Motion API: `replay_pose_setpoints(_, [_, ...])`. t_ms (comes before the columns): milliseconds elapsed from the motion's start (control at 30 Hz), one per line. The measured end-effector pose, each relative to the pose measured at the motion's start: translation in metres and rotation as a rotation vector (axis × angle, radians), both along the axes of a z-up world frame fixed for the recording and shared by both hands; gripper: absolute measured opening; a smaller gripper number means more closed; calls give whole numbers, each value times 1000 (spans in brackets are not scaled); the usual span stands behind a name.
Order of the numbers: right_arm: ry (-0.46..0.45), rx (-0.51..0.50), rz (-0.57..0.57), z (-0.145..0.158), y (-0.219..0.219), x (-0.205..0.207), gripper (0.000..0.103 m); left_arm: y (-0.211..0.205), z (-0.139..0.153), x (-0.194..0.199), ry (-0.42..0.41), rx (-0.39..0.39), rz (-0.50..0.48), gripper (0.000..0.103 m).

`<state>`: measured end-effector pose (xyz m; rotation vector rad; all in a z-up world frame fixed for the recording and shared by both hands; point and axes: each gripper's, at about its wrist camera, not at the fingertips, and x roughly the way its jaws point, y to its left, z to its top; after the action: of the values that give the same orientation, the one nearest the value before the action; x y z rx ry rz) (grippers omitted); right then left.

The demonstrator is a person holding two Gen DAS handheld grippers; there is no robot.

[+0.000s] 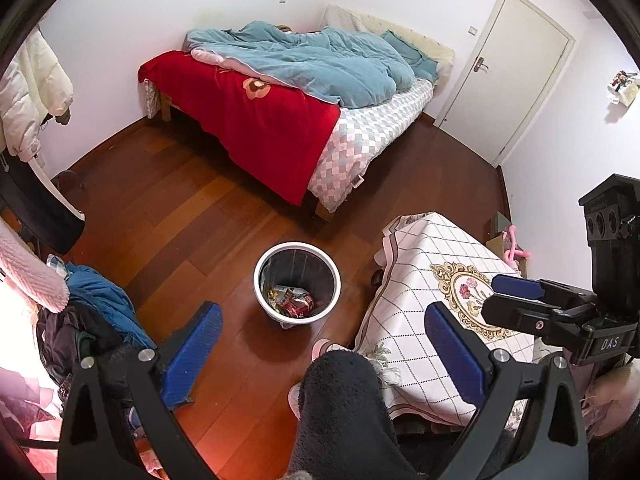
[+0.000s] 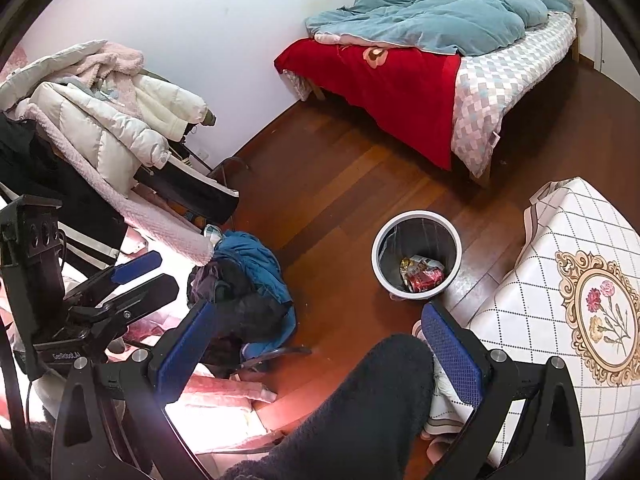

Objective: Collect trash

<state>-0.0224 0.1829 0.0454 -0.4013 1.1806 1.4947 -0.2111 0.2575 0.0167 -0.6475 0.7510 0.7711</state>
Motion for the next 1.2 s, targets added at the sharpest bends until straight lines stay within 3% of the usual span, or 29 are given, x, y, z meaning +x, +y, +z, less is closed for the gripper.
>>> replay_pose_setpoints(1200, [2, -24, -24, -7, -6, 2, 103, -8, -1, 14, 2, -12, -39, 103])
